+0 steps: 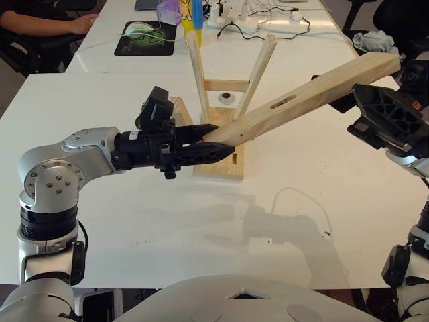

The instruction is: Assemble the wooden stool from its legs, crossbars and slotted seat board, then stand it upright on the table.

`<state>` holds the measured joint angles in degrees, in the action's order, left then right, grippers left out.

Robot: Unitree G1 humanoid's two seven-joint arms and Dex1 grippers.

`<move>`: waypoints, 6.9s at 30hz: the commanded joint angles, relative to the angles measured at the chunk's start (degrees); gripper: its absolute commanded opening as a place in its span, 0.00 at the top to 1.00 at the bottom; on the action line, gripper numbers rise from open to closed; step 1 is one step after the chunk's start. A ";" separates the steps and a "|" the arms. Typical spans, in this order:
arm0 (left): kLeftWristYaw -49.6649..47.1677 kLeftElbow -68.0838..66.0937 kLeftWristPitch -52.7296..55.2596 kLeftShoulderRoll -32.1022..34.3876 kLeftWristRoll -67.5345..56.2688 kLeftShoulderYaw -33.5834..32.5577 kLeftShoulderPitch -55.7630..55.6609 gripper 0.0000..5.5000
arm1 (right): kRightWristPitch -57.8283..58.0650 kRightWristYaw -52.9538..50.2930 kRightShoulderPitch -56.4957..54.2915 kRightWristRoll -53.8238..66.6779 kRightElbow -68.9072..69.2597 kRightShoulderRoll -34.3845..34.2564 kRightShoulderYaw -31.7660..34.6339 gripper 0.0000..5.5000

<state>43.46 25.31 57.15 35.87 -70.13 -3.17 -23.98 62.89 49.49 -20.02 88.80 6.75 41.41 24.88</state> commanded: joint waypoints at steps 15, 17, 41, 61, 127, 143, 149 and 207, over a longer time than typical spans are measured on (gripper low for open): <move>1.48 0.16 0.84 1.09 0.47 0.02 0.11 0.63 | 0.65 3.73 0.21 -3.94 0.08 2.51 -1.00 0.48; 1.59 0.05 0.90 1.10 0.53 0.05 0.12 0.63 | 0.60 4.16 0.33 -4.32 -0.02 2.71 -1.05 0.54; -3.90 -0.93 1.41 -2.49 -6.34 -2.87 0.59 0.46 | -1.52 9.73 2.73 -16.14 1.55 3.47 -5.41 0.61; -10.15 -0.75 -21.01 -0.78 44.82 25.56 12.01 0.46 | -9.54 22.96 2.10 -33.69 -8.14 15.48 -8.10 0.62; -8.27 -21.27 -17.28 -8.79 67.93 28.95 15.17 1.00 | -28.06 20.21 -7.47 -52.78 -9.62 -0.05 -21.44 0.62; -11.32 -19.57 -16.20 -11.42 67.32 28.54 16.86 1.00 | -32.03 25.40 -17.80 -63.25 -15.57 2.34 -30.28 0.62; -12.28 -19.22 -15.90 -12.31 67.13 28.38 17.32 1.00 | -32.36 25.53 -17.06 -64.94 -13.25 2.00 -33.44 0.62; -13.71 -21.80 -17.02 -15.25 67.72 27.16 16.75 1.00 | -39.39 19.34 -22.38 -73.33 -22.44 -6.80 -48.92 0.62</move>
<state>28.25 7.20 36.13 20.59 -2.68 21.27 -10.63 21.99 70.33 -46.82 20.86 -13.02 36.90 -20.42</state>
